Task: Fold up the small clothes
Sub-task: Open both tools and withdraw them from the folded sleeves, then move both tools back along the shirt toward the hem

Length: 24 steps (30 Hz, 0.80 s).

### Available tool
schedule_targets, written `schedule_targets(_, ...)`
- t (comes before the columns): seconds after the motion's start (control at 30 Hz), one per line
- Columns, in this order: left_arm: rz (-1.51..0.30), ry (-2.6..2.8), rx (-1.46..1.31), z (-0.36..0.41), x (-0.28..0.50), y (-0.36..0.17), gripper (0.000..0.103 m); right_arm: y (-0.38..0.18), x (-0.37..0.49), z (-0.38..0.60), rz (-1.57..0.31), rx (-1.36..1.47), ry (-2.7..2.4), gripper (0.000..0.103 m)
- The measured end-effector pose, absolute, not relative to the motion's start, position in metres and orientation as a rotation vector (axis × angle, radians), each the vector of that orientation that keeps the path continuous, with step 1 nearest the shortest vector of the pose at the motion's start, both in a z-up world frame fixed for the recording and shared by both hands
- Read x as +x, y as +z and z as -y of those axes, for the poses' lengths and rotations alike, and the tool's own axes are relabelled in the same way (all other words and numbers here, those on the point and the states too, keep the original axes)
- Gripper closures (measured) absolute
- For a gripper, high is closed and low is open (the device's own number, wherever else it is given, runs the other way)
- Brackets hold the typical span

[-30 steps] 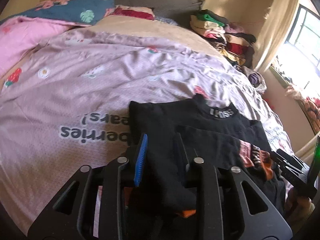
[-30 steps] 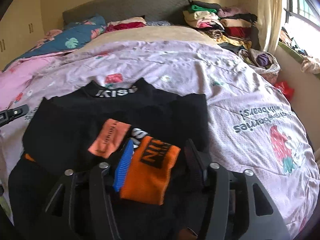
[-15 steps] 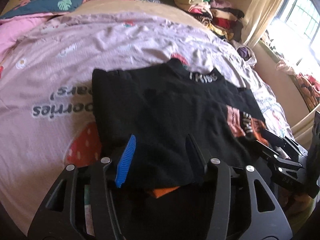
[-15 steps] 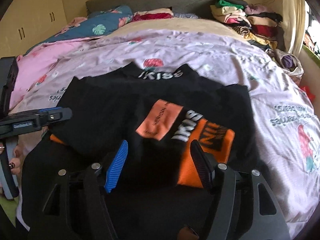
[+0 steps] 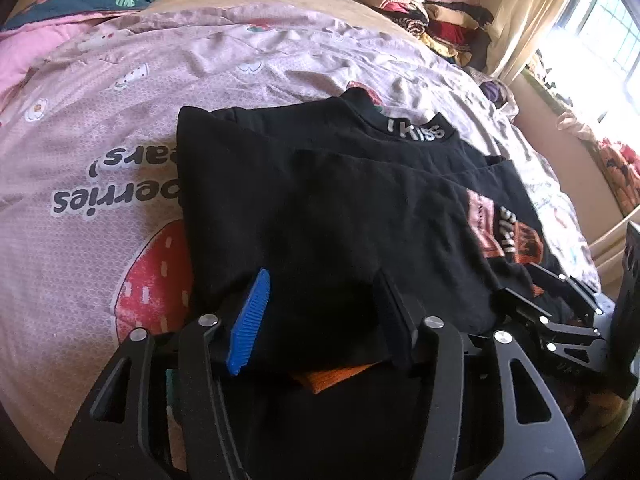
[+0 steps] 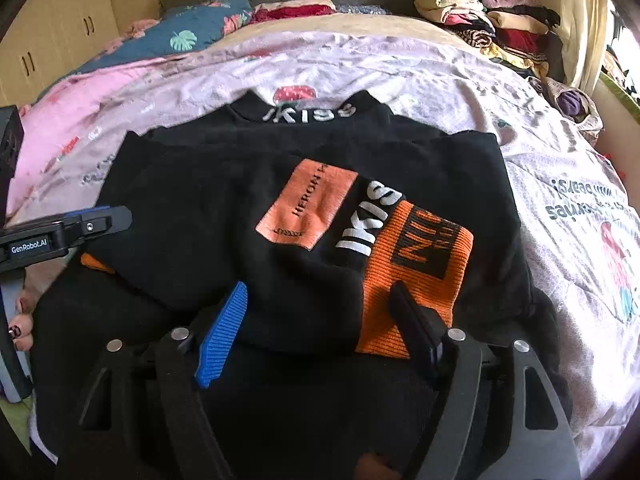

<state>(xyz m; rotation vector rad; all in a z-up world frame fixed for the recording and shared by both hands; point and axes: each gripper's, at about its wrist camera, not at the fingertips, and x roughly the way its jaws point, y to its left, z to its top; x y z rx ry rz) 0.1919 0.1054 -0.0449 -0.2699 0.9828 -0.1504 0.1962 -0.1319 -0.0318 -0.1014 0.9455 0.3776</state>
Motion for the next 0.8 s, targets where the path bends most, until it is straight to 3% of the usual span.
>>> schedule_targets(0.03, -0.981, -0.154, -0.273, -0.105, 0.192, -0.043, 0.052, -0.029, 0.196, 0.134, -0.936, -0.092, 0.377, 0.015)
schedule_targets(0.07, -0.976, -0.155, -0.269, -0.105, 0.191, -0.041, 0.051, -0.027, 0.196, 0.135, -0.929, -0.087, 0.374, 0.013)
schedule_targets(0.4, -0.913, -0.163, -0.263, -0.103, 0.182, -0.013, 0.029, -0.006, 0.194, 0.154, -0.856, -0.012, 0.351, 0.005)
schedule_targets(0.53, -0.885, -0.144, -0.241, -0.102, 0.179, -0.003, 0.010, 0.003, 0.192, 0.157, -0.824, -0.011, 0.343, 0.005)
schedule_targets(0.8, -0.870, -0.102, -0.239, -0.109, 0.177, 0.002, 0.010, 0.016, 0.186, 0.160, -0.776, -0.006, 0.350, 0.005)
